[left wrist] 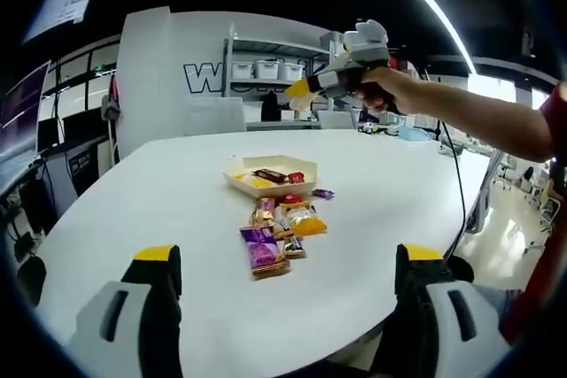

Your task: Place the target food into the container with the food tongs after gripping and lifting it, then release it inside without dropping or visibly crushing the food.

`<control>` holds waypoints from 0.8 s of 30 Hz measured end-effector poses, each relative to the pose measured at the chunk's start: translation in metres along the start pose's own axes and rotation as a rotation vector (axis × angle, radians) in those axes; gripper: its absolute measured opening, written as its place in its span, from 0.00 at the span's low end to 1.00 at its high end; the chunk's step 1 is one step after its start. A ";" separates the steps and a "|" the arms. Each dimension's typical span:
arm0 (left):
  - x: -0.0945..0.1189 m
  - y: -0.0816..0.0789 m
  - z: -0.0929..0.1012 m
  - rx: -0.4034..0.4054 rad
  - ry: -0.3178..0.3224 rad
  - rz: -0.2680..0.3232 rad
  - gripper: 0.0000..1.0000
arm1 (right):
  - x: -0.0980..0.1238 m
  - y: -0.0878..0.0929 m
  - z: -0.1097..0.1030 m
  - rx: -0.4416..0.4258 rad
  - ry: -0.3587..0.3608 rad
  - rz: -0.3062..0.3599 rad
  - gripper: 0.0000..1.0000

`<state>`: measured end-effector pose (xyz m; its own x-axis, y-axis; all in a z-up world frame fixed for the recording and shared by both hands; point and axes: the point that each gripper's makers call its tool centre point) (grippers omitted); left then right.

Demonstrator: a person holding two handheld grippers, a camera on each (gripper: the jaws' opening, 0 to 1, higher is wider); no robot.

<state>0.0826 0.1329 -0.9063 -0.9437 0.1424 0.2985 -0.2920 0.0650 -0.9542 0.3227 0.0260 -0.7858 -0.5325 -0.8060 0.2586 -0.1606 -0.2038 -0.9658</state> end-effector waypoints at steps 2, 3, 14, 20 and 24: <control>0.000 0.000 0.000 0.001 0.000 0.000 0.98 | 0.001 0.000 -0.001 0.002 0.000 0.002 0.21; 0.000 0.001 0.000 0.001 0.000 0.000 0.98 | 0.002 0.000 -0.001 -0.002 -0.001 0.000 0.21; 0.000 -0.001 0.006 -0.005 0.009 0.005 0.98 | 0.013 0.029 -0.005 -0.036 -0.004 -0.017 0.22; -0.001 -0.001 0.010 -0.008 0.016 0.004 0.98 | 0.018 0.041 -0.005 -0.059 -0.002 -0.019 0.22; -0.002 -0.002 0.011 -0.007 0.018 0.004 0.98 | 0.022 0.049 -0.005 -0.067 0.004 -0.007 0.22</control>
<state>0.0836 0.1212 -0.9055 -0.9418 0.1609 0.2950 -0.2870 0.0718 -0.9552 0.2989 0.0013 -0.8274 -0.5348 -0.8023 0.2653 -0.2190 -0.1716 -0.9605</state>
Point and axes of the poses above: the point that each gripper's makers call its tool centre point, and the gripper's own axes: x roughly backward along the fingers, z roughly to its right, y roughly out of its underside, and after that the axes turned 12 degrees about -y, right-handed
